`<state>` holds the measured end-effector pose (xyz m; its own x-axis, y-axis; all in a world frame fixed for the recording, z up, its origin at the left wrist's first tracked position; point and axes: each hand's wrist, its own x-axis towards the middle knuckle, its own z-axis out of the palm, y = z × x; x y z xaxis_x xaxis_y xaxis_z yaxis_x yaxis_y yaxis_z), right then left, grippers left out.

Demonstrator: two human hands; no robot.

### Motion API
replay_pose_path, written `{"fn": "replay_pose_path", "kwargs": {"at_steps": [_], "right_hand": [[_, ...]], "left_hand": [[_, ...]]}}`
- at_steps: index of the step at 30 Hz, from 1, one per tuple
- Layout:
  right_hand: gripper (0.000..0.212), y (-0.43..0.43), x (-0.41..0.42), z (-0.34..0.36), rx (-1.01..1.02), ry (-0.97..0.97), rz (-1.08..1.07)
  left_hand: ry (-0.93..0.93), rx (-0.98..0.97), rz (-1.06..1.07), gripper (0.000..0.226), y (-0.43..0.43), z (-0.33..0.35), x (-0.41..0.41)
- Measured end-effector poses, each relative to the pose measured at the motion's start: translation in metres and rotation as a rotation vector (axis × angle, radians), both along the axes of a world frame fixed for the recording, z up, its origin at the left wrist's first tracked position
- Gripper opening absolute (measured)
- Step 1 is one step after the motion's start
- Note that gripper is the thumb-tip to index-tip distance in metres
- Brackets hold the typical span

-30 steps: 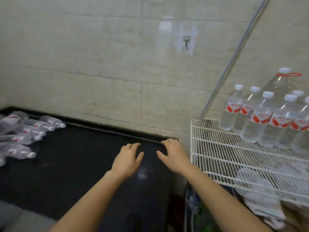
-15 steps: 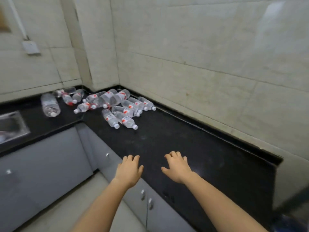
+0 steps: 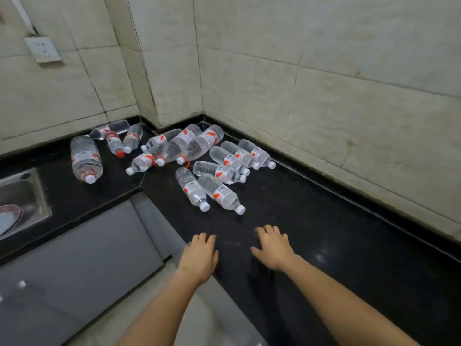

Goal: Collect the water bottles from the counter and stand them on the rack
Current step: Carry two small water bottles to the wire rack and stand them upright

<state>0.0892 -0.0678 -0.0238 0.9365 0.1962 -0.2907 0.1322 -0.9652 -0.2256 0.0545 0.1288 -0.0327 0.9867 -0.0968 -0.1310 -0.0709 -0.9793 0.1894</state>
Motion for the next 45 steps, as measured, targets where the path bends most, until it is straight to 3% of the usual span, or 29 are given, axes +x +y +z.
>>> {"fn": "replay_pose_path", "kwargs": {"at_steps": [8,14,18,21,29,33,36,40,45], "right_hand": [[0.063,0.04,0.081,-0.027,0.042,0.048,-0.124],[0.069,0.065,0.12,-0.043,0.118,0.062,-0.31],[0.055,0.077,0.138,-0.053,0.187,0.096,-0.426],[0.046,0.083,0.141,-0.058,0.237,0.116,-0.546],[0.047,0.095,0.138,-0.056,0.152,0.171,-0.653],[0.047,0.101,0.127,-0.049,0.146,0.168,-0.653],[0.033,0.093,0.117,-0.036,0.31,0.166,-0.715],[0.023,0.073,0.099,0.002,0.553,-0.038,-0.81],[0.026,0.057,0.062,0.042,0.541,-0.292,-0.851]], "left_hand": [[-0.041,0.043,-0.078,0.047,0.048,-0.035,0.088],[-0.18,0.141,-0.32,0.069,0.084,-0.051,0.154],[-0.245,0.253,-0.555,0.07,0.108,-0.062,0.196],[-0.294,0.233,-0.678,0.064,0.115,-0.067,0.216],[-0.33,0.15,-0.862,0.064,0.115,-0.055,0.242],[-0.422,-0.003,-0.859,0.059,0.116,-0.042,0.24],[-0.459,-0.188,-0.811,0.039,0.113,-0.026,0.236],[-0.334,-0.504,-0.642,0.036,0.09,0.011,0.222],[-0.24,-0.807,-0.462,0.037,0.059,0.033,0.196]]}}
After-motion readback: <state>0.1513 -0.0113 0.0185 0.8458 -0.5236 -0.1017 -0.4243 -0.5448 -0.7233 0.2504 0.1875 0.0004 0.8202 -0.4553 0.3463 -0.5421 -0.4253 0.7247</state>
